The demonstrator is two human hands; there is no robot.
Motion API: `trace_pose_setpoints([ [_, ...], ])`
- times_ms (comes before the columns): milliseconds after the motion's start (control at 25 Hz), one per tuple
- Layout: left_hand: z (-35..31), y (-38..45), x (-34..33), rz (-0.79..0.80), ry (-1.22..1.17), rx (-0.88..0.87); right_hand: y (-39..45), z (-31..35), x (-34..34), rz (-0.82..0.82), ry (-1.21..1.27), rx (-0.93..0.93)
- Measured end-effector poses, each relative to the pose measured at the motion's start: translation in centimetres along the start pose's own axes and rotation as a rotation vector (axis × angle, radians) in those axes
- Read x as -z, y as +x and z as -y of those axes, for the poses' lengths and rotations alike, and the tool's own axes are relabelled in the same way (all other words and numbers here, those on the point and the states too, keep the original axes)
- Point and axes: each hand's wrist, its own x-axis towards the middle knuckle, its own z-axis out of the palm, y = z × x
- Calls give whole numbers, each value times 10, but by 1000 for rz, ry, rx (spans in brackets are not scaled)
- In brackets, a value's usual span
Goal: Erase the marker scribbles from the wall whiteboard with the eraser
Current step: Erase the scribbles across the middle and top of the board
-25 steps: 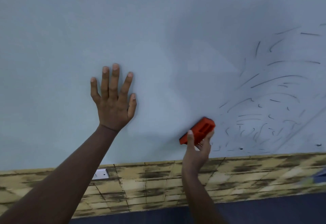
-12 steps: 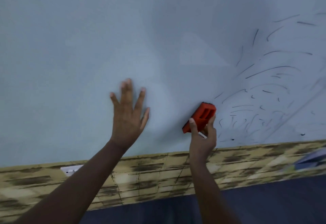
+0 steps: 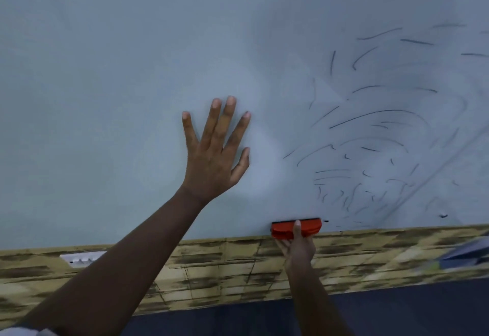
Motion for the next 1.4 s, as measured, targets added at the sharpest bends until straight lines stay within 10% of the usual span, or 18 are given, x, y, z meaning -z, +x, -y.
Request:
trace_pose_setpoints([
  [440, -5, -2, -9, -77, 128, 19, 12, 18, 10, -84, -41, 10],
  [800, -6, -5, -10, -85, 132, 29, -60, -6, -39, 154, -106, 18],
  [1120, -6, -11, -15, -111, 128, 13, -89, 72, -69, 248, -368, 685],
  [1400, -4, -15, -17, -119, 116, 6, -68, 28, -43, 196, -410, 540],
])
